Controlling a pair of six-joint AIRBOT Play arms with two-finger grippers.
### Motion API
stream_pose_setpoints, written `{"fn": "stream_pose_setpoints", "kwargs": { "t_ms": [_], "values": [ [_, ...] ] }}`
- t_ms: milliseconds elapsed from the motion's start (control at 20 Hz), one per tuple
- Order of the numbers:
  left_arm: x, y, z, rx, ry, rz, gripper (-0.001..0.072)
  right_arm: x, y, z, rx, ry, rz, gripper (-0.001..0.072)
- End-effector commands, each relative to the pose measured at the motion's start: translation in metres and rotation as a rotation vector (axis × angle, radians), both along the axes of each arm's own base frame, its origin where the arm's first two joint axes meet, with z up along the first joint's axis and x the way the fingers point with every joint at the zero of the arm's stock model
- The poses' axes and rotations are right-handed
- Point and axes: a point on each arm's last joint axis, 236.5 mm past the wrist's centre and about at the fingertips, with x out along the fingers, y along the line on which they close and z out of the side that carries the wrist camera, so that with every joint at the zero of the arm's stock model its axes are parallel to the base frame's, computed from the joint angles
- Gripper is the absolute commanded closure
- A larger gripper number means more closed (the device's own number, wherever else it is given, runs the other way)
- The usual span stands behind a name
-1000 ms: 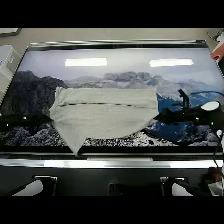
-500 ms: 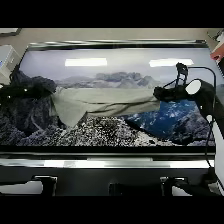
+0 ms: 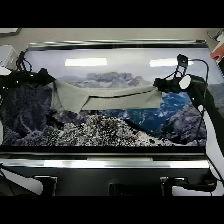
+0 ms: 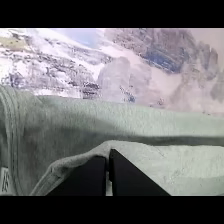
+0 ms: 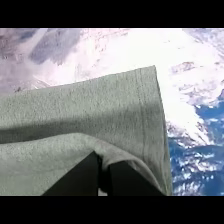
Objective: Fold the clothes and pants, and hang the long-sleeved shirts on hangers.
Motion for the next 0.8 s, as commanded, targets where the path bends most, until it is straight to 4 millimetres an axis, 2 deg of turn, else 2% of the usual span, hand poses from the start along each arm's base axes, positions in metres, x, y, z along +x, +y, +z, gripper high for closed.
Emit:
{"fn": "stream_pose_setpoints", "kwargs": {
  "t_ms": [0, 150, 300, 650, 700, 750],
  "values": [
    [0.024, -0.003, -0.016, -0.004, -0.007, 0.028, 0.0692, 0.021, -0.003, -0.015, -0.011, -0.009, -0.011, 0.0683],
    [0.039, -0.004, -0.038, 0.002, -0.015, 0.066, 0.0692, 0.032, -0.005, -0.041, -0.013, -0.007, -0.024, 0.0683],
    [0.054, 0.004, -0.052, -0.001, -0.028, 0.132, 0.0692, 0.039, -0.007, -0.062, -0.012, 0.001, -0.036, 0.0683],
    [0.067, 0.008, -0.089, 0.009, -0.015, 0.165, 0.0690, 0.060, -0.012, -0.083, 0.011, -0.054, -0.096, 0.0680],
    [0.067, 0.007, -0.091, 0.008, -0.011, 0.158, 0.0653, 0.059, -0.012, -0.086, 0.011, -0.044, -0.095, 0.0655],
    [0.067, 0.005, -0.090, 0.005, -0.008, 0.149, 0.0546, 0.056, -0.011, -0.088, 0.019, -0.029, -0.100, 0.0523]
  ]
}}
